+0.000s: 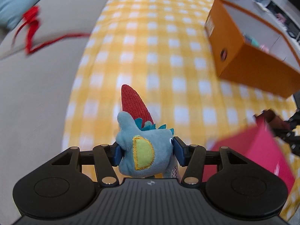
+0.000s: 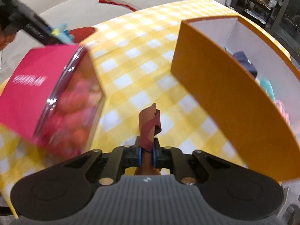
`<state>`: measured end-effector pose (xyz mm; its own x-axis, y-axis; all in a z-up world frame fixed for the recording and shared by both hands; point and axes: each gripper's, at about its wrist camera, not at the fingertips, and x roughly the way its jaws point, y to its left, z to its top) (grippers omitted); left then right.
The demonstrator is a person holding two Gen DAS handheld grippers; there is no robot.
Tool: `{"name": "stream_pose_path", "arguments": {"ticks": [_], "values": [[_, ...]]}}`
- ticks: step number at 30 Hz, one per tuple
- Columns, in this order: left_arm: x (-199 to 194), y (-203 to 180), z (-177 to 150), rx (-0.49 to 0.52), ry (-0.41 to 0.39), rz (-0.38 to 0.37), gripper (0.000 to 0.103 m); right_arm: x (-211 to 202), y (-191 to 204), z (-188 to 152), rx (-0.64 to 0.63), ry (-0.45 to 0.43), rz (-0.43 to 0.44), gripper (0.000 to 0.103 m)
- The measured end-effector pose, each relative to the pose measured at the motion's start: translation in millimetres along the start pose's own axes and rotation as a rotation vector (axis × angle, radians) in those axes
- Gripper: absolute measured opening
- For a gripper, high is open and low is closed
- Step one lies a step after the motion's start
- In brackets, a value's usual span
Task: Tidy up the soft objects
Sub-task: 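Lift the dinosaur plush and brown cloth with both tools toward the orange box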
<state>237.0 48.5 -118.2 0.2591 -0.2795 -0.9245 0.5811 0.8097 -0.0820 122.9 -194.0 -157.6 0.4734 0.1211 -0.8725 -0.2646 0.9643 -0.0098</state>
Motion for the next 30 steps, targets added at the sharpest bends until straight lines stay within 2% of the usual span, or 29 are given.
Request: {"name": "stream_pose_path", "arguments": {"ticks": [3, 5, 9, 11, 16, 21, 30], "values": [[-19.0, 6.1, -35.4, -0.066, 0.015, 0.055, 0.059, -13.7, 12.4, -19.4, 0.029, 0.007, 0.009, 0.008], [-37.1, 13.6, -59.1, -0.124, 0.02, 0.047, 0.059, -23.2, 22.9, -31.2, 0.042, 0.004, 0.011, 0.008], [-64.7, 7.7, -95.5, -0.123, 0.022, 0.095, 0.059, -40.9, 38.6, -49.7, 0.06, -0.003, 0.011, 0.008], [-74.4, 1.5, -109.1, -0.122, 0.027, 0.095, 0.059, -50.5, 44.7, -55.8, 0.065, -0.009, 0.009, 0.008], [-94.5, -33.5, -134.6, -0.054, 0.055, 0.08, 0.059, -73.5, 53.1, -67.5, 0.077, -0.035, 0.004, 0.008], [-102.2, -80.1, -159.7, 0.024, 0.099, 0.022, 0.059, -91.2, 51.8, -81.5, 0.11, -0.063, -0.001, 0.008], [-105.3, -162.5, -180.9, 0.143, 0.158, -0.079, 0.059, -124.6, 29.9, -112.2, 0.14, -0.079, -0.033, 0.008]]}}
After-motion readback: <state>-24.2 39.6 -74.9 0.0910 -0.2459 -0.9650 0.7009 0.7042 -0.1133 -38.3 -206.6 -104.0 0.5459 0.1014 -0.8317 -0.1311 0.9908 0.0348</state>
